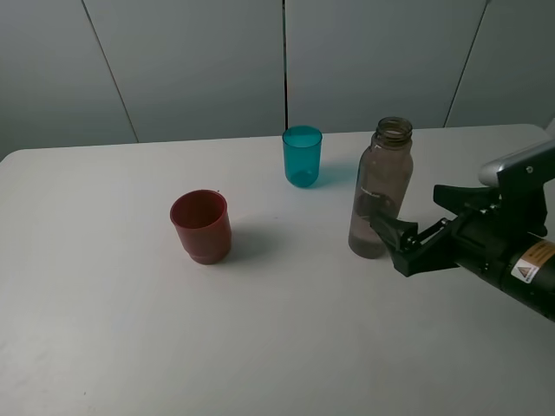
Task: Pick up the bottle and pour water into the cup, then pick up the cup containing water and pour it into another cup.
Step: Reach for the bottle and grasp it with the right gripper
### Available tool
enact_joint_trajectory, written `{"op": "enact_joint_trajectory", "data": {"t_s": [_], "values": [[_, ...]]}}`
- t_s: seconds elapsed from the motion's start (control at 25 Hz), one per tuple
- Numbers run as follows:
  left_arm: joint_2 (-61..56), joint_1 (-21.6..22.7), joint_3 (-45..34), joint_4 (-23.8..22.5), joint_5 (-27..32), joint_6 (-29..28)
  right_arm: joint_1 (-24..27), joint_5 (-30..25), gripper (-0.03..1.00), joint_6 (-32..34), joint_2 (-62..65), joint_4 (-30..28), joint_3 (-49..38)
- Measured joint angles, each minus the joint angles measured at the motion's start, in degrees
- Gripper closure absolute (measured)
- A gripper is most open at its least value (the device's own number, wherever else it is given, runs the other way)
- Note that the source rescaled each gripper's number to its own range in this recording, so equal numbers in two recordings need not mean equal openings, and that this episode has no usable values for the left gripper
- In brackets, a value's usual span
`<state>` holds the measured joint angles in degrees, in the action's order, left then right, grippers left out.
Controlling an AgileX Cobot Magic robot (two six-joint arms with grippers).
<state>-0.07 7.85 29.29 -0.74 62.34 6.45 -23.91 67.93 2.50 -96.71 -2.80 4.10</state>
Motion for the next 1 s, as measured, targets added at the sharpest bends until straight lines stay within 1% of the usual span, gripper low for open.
{"op": "enact_joint_trajectory", "data": {"t_s": [0.12, 0.36, 0.6, 0.8, 1.0], "values": [[0.0, 0.0, 0.0, 0.0, 0.0, 0.0, 0.0, 0.27, -0.03, 0.0, -2.94, 0.38, 2.09], [0.0, 0.0, 0.0, 0.0, 0.0, 0.0, 0.0, 0.91, -0.03, 0.0, -3.16, 0.38, 6.78], [0.0, 0.0, 0.0, 0.0, 0.0, -0.09, 0.0, 1.1, -0.03, -0.25, -3.59, -1.81, 9.03], [0.0, 0.0, 0.0, 0.0, 0.0, -0.09, 0.0, 1.25, -0.03, -1.67, -7.18, -2.07, 10.66], [0.0, 0.0, 0.0, 0.0, 0.0, -0.09, 0.0, 1.25, -0.03, -0.91, -9.9, -3.54, 13.22]]}}
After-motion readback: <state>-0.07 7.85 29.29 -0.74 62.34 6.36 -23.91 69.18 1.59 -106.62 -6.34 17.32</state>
